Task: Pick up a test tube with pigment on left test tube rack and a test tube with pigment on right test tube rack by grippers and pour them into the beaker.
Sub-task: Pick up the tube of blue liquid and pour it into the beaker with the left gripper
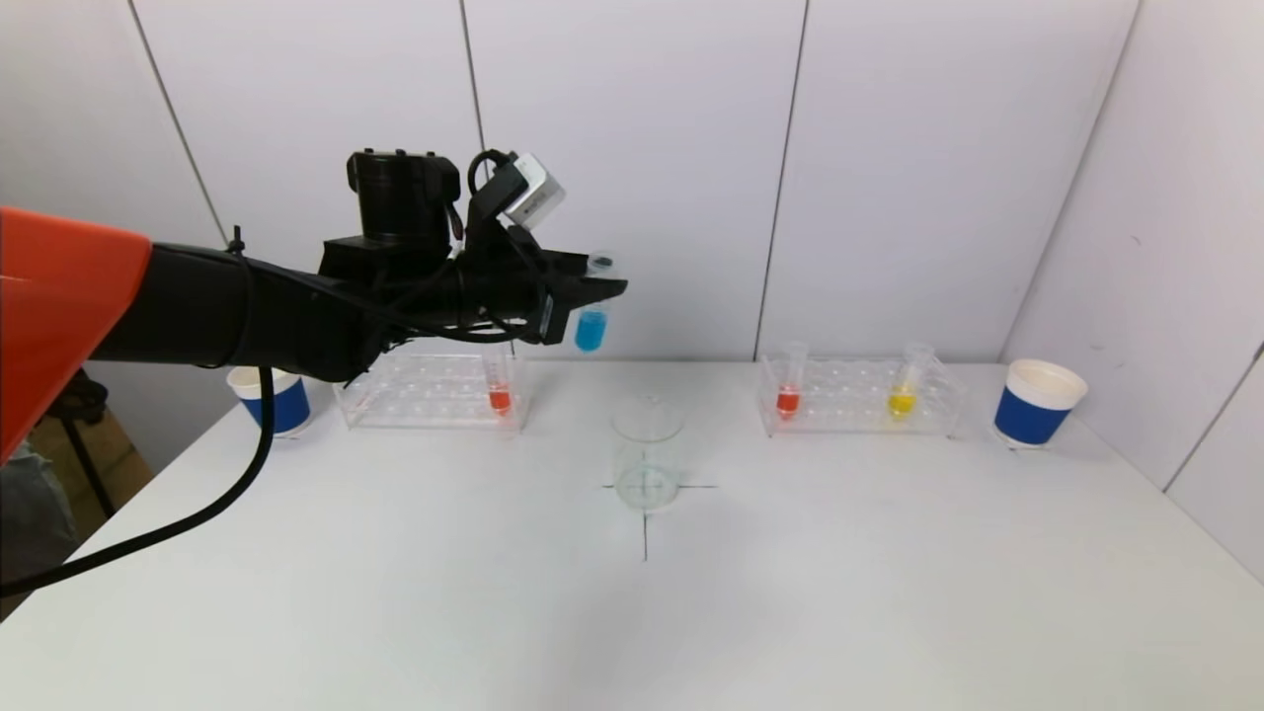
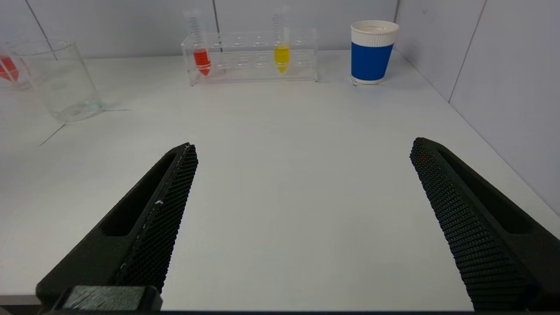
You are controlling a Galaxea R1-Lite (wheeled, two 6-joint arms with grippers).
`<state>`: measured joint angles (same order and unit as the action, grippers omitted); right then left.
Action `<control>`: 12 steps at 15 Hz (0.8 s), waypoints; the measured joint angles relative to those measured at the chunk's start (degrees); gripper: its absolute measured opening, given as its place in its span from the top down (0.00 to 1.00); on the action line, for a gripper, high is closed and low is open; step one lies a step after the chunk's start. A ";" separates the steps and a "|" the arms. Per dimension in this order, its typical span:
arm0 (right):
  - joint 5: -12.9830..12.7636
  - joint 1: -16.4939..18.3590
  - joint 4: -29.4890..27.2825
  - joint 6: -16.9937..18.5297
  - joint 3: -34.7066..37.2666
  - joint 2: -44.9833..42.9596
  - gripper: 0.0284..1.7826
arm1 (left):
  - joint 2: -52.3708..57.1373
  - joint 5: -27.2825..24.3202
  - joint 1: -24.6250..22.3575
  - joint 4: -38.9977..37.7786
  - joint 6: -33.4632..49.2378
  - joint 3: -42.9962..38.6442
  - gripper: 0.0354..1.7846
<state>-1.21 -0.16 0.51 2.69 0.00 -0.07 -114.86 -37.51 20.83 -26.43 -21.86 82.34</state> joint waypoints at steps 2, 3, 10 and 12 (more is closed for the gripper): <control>0.00 0.00 0.00 0.00 0.00 0.00 0.01 | -1.49 -3.25 -0.52 0.05 -5.34 0.16 0.77; -0.02 0.00 0.00 0.02 0.00 0.00 0.01 | -2.30 -4.44 -0.74 0.09 -8.13 0.22 0.77; -0.02 0.00 0.00 0.02 0.00 0.00 0.01 | -6.30 -8.48 -1.10 -0.02 -19.07 0.33 0.77; 0.00 0.00 0.00 0.00 0.00 0.00 0.01 | -7.16 -8.46 -1.07 0.02 -22.54 0.40 0.77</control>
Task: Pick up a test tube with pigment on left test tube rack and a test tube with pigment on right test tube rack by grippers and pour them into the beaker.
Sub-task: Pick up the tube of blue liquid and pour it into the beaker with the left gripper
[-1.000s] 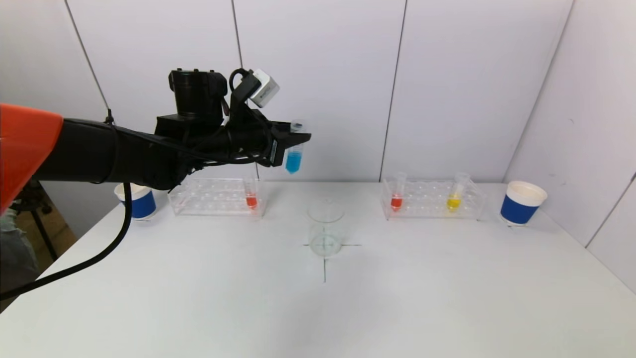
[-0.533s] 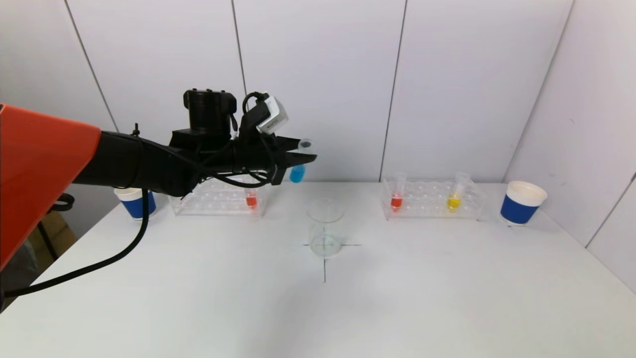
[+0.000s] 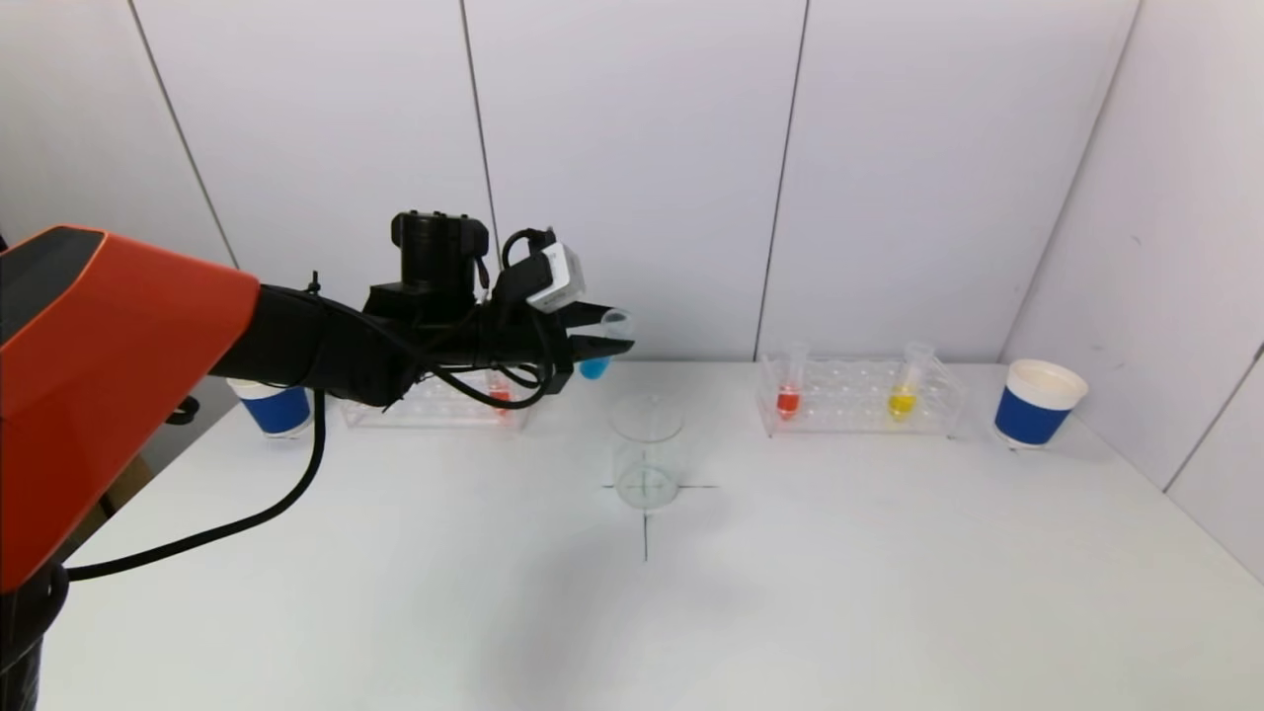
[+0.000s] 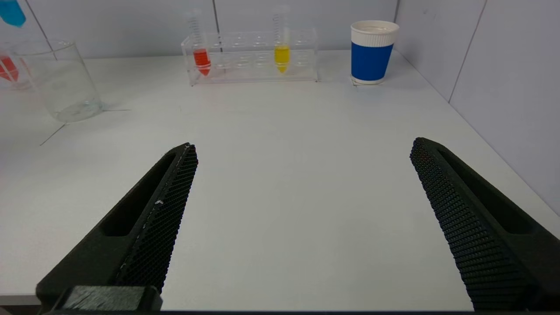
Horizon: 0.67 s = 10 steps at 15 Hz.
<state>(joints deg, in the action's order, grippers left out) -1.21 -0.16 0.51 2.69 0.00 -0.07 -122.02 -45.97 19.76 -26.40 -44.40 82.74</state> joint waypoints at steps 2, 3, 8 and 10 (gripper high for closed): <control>0.00 0.00 0.00 0.02 0.00 0.00 0.01 | -0.83 0.33 0.09 -0.02 -3.67 0.04 0.77; 0.00 0.00 0.00 0.02 0.00 0.00 0.01 | -1.24 0.55 0.07 -0.05 -5.74 0.04 0.77; -0.02 0.00 0.00 0.02 0.00 0.00 0.01 | -1.91 2.49 0.00 -0.30 -14.58 -0.02 0.77; 0.00 0.00 -0.02 0.02 0.00 0.00 0.01 | -2.01 2.51 0.02 -0.40 -17.86 -0.05 0.77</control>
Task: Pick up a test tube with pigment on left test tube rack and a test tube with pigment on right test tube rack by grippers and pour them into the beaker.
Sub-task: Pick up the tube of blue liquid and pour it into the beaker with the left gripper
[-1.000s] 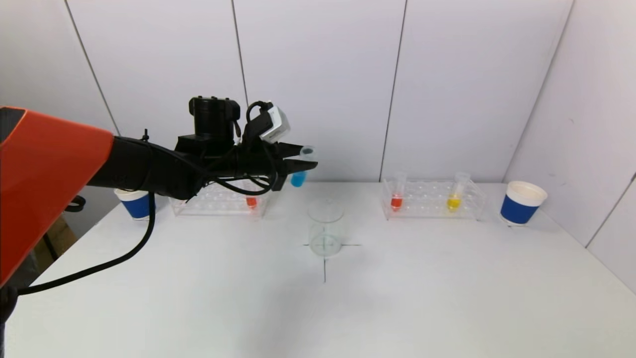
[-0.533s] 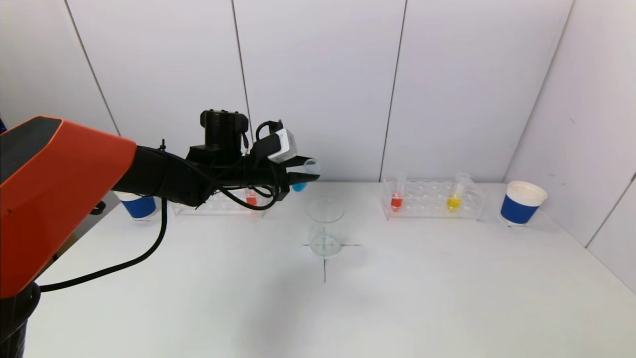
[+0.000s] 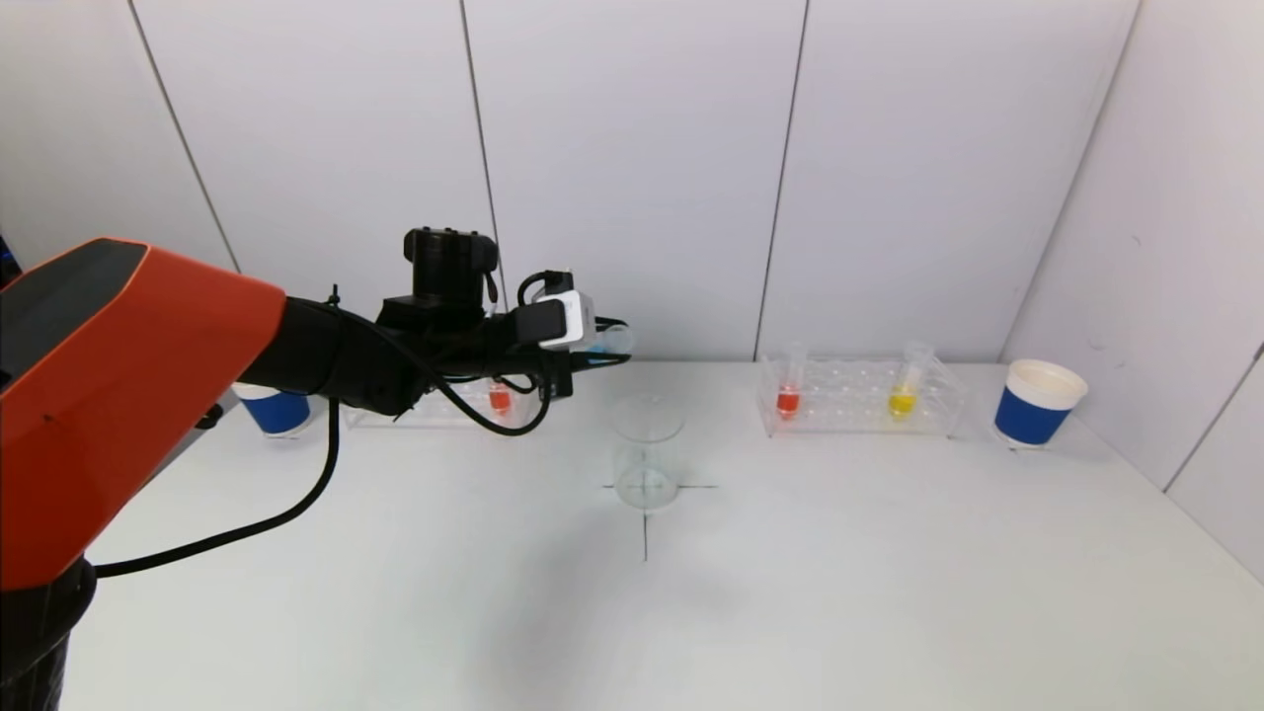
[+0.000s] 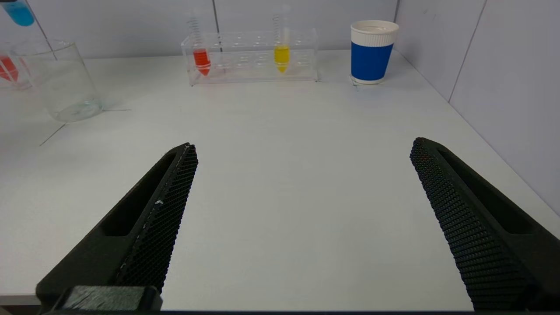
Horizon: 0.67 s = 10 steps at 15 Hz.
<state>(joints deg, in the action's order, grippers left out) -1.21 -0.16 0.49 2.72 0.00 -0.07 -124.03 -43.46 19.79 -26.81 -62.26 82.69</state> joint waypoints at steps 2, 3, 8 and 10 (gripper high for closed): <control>0.00 0.00 0.02 0.00 0.00 0.00 0.01 | -0.09 0.05 0.00 -0.52 -2.84 0.00 0.77; 0.00 0.00 0.02 0.00 0.00 0.00 0.01 | -0.15 0.09 0.00 -0.61 -4.11 0.00 0.77; 0.00 0.00 0.02 0.00 0.00 0.00 0.01 | -0.83 1.07 0.48 -0.80 -9.74 0.02 0.77; 0.00 0.00 0.02 0.00 0.00 0.00 0.01 | -0.94 1.43 0.77 -0.80 -12.24 0.02 0.77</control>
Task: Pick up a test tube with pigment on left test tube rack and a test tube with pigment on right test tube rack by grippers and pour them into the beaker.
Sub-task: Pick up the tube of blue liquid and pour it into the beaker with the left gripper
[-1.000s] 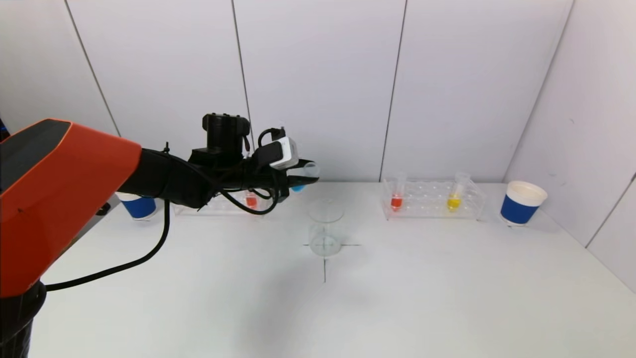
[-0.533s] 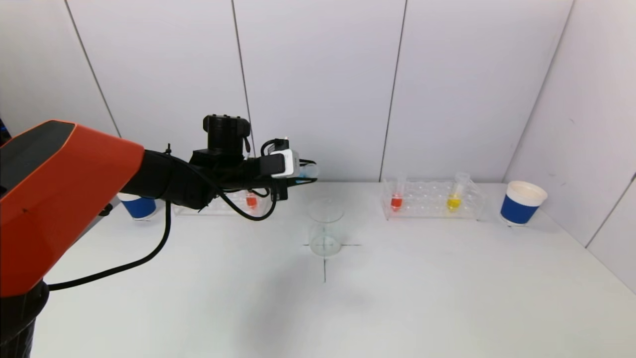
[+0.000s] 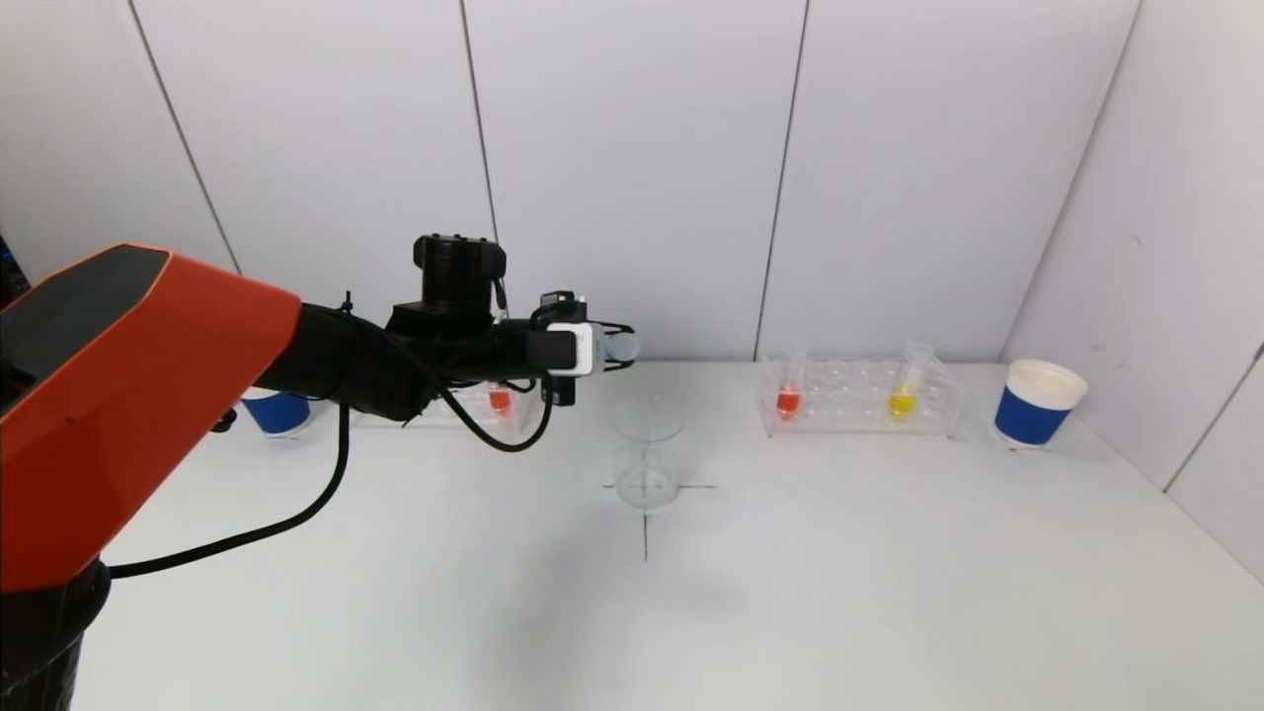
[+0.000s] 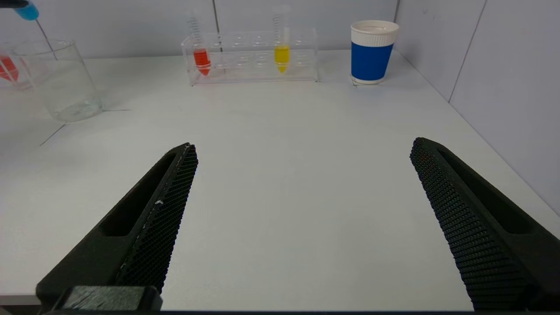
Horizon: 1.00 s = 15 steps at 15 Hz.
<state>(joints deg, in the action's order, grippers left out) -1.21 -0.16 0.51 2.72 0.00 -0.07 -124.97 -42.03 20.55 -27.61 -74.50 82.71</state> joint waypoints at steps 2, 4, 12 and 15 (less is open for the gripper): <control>-0.02 0.00 0.00 0.00 0.00 0.00 0.01 | -0.15 0.37 0.23 0.00 -2.24 -0.02 0.77; 0.00 0.00 0.00 -0.02 0.00 0.00 0.01 | -0.28 0.96 0.26 -0.33 -5.07 -0.07 0.77; 0.00 0.00 0.00 -0.02 0.00 0.00 0.01 | -1.16 2.73 1.13 -4.28 -10.25 -0.52 0.77; -0.02 0.00 0.00 0.00 0.00 0.00 0.01 | -1.69 2.90 1.77 -4.72 -11.52 -0.71 0.77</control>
<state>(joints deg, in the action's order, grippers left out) -1.23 -0.16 0.51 2.72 0.00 -0.07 -126.66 -39.13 22.32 -32.33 -86.02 82.01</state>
